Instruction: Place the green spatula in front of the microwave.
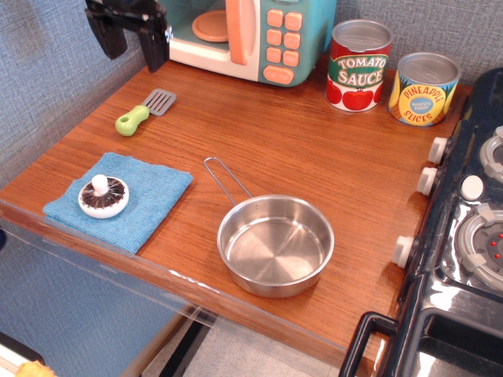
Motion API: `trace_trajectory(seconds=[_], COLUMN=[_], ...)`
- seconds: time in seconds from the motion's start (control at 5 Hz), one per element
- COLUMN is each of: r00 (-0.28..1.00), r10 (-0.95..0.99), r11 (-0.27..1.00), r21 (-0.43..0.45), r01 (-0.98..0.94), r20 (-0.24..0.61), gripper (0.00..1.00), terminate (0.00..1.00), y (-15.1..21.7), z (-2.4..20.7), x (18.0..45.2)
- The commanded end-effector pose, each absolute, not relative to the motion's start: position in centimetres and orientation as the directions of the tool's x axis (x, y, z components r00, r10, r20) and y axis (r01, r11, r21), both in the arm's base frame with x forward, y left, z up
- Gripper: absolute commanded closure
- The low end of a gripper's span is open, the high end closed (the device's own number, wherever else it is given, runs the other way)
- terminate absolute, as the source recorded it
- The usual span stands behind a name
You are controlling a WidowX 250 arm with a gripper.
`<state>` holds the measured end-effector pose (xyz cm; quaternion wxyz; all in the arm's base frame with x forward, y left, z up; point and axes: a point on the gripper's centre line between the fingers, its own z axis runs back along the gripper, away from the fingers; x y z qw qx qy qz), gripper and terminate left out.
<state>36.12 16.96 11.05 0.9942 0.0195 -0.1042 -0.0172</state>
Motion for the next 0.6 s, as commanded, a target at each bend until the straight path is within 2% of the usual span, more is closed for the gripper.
trace_trajectory(seconds=[0.0,0.2,0.4], r00=[0.981,0.981,0.981], r10=[-0.062,-0.062,-0.062], r11=[0.995,0.995,0.995], r21=[0.093,0.093,0.093], r01=[0.046,0.046,0.046], r20=[0.183,0.183,0.183], gripper=[0.0,0.0,0.0], terminate=[0.0,0.0,1.0], y=[15.59,15.59,15.59], z=[12.5,12.5,12.5], x=[35.03,35.03,35.03])
